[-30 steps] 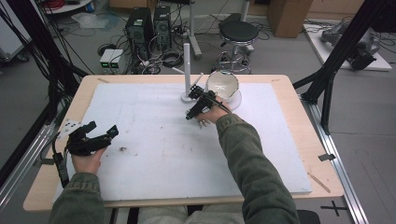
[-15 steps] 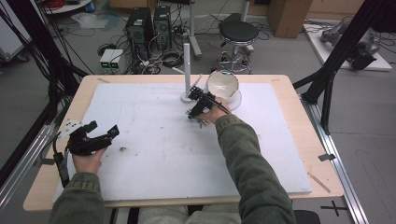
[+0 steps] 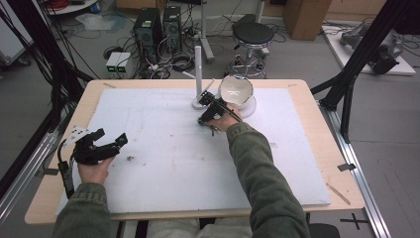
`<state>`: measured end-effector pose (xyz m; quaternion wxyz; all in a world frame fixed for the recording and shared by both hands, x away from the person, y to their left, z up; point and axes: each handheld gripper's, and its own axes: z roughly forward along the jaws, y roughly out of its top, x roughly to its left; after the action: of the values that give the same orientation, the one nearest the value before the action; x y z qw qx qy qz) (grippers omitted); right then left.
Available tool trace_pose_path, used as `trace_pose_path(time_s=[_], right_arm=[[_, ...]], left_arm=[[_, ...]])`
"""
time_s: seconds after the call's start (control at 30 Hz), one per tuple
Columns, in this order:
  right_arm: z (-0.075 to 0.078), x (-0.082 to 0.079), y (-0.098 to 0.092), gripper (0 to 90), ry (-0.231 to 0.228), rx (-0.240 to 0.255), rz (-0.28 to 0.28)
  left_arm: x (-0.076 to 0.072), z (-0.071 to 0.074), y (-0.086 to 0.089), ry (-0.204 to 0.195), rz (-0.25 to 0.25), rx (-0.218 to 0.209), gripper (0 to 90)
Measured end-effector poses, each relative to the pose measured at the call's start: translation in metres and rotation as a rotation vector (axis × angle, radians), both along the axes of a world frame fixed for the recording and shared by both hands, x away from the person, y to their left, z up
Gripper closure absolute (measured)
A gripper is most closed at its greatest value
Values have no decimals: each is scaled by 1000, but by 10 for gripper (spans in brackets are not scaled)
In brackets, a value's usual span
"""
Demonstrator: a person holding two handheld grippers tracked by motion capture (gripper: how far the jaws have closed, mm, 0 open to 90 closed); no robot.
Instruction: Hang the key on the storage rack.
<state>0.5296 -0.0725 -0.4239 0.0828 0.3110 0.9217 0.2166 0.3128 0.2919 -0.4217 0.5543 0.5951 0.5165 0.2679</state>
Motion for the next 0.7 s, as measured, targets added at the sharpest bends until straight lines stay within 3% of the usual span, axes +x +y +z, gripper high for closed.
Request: trace_pose_path(time_s=[0.03, 0.13, 0.27, 0.53, 0.7], right_arm=[[1, -2, 1, 571, 7, 4, 16], [1, -3, 2, 632, 14, 8, 23], [3, -5, 4, 798, 37, 12, 22], [4, -5, 3, 804, 47, -3, 5], [11, -8, 1, 804, 20, -12, -8]], left_arm=[[0, 0, 0, 0, 0, -1, 34], [1, 0, 0, 3, -1, -1, 34], [1, -1, 0, 8, 3, 0, 34], [1, 0, 1, 11, 2, -3, 34], [1, 0, 1, 14, 0, -9, 34]])
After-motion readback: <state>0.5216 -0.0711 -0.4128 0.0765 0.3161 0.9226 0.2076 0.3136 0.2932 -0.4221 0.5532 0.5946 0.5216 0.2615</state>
